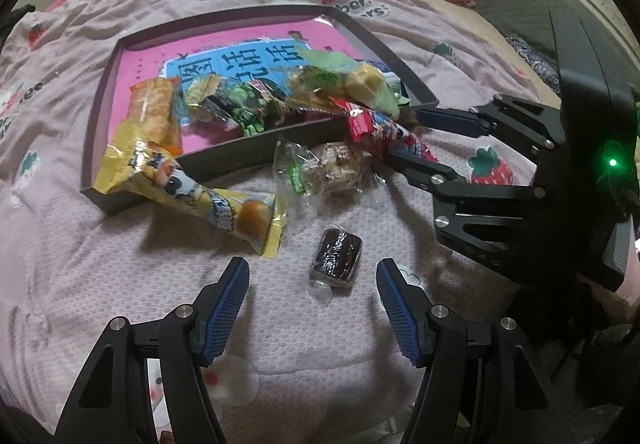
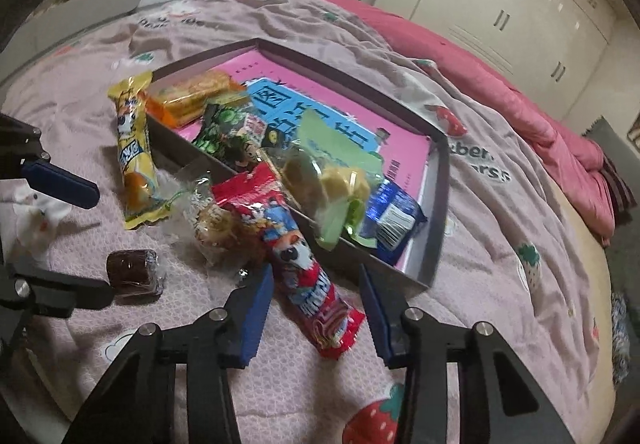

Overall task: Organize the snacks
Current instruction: 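Grasp the dark brown chocolate packet with left tool while right tool grasps red candy packet, then lower the chocolate packet into the tray with left tool while right tool carries red packet, then open left tool releasing the chocolate while right tool lowers and releases the red packet in tray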

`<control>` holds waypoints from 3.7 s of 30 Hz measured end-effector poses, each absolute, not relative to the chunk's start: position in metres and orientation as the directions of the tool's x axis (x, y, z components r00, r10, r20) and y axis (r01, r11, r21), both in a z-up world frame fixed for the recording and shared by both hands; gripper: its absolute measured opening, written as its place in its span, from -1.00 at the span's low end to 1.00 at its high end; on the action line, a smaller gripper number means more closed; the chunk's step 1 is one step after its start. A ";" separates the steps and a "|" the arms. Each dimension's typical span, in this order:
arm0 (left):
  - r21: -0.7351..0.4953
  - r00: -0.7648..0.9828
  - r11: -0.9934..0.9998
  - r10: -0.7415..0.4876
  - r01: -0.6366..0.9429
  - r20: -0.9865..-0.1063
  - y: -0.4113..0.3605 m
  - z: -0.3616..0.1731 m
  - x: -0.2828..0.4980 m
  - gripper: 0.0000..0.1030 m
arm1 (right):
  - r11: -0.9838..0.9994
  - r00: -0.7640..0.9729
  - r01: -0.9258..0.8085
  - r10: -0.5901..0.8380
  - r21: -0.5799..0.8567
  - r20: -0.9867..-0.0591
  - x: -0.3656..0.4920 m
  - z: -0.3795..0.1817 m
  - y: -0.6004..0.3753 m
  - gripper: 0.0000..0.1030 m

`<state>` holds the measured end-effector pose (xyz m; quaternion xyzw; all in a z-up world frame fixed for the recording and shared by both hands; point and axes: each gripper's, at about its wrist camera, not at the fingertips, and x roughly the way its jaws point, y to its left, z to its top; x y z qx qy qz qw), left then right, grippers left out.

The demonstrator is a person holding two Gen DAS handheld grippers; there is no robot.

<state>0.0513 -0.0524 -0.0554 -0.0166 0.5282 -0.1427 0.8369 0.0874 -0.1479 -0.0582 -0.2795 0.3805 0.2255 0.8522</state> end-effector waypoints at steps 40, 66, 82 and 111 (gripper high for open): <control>-0.230 0.560 0.953 -0.302 0.197 -0.771 -0.036 0.001 0.061 -0.44 | 0.814 0.595 -0.549 0.540 0.190 -0.595 0.097 0.010 -0.207 -0.62; -0.193 0.604 0.981 -0.170 0.028 -0.779 0.009 -0.017 0.132 -0.44 | 0.913 0.671 -0.367 0.394 0.180 -0.628 0.141 0.004 -0.233 -0.62; -0.166 0.597 0.986 -0.151 0.030 -0.788 0.004 -0.031 0.142 -0.45 | 0.915 0.654 -0.379 0.369 0.136 -0.660 0.157 -0.012 -0.217 -0.62; -0.166 0.596 0.986 -0.144 0.018 -0.790 0.011 -0.036 0.147 -0.45 | 0.915 0.622 -0.379 0.363 0.139 -0.694 0.178 -0.027 -0.210 -0.62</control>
